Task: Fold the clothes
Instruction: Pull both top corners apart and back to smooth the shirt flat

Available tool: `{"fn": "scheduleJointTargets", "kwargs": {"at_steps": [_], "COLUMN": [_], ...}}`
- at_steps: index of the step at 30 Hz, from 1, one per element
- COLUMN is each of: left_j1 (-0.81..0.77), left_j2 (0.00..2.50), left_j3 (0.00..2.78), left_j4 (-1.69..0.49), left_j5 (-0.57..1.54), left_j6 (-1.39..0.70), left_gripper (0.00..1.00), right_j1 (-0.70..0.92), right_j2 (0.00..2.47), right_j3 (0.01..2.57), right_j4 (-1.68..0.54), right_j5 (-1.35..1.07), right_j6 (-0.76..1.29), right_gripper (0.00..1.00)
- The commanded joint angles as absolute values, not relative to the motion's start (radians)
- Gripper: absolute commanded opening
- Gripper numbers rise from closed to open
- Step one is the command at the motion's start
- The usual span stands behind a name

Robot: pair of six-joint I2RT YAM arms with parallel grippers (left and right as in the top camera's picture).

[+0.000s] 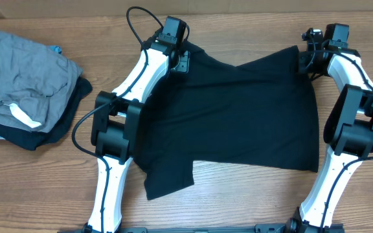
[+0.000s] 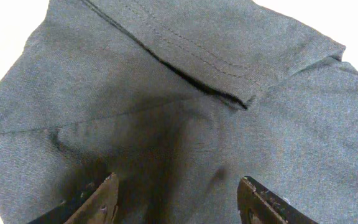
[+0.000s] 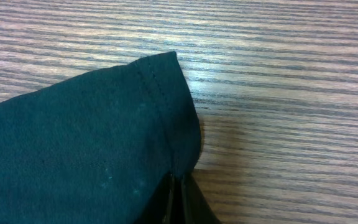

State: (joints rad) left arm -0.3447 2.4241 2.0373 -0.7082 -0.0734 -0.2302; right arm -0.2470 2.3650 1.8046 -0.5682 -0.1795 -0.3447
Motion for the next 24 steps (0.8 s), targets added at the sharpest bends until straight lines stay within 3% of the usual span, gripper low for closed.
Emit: {"fn": "scheduleJointTargets", "kwargs": {"at_steps": [1,14,16,21,24], "left_j1": [-0.339,-0.338,-0.337,-0.3,-0.276], "left_j2": [2.433,2.499,2.499,2.499,2.499], "left_j3": [2.049,2.048,2.049,2.049,2.049], "left_j4": [-0.702,-0.614,-0.589,-0.548,-0.521], "left_j5": [-0.109,-0.111,-0.115,-0.115,-0.115], "left_j6": [-0.244,-0.224,-0.224,-0.22,-0.205], "left_gripper": [0.65,0.53,0.47,0.13,0.07], "right_j1": [-0.247,-0.247,-0.247,-0.247,-0.25], "right_j2": [2.391,2.391,2.391,2.391,2.391], "right_j3": [1.843,1.939,1.939,1.938,1.938], "right_j4": [-0.555,-0.512,-0.501,-0.481,-0.476], "right_j5": [-0.156,-0.096,-0.063,0.012,0.051], "right_j6": [-0.347,-0.271,-0.257,-0.248,-0.231], "right_gripper": [0.04,0.04,0.04,0.04,0.04]}}
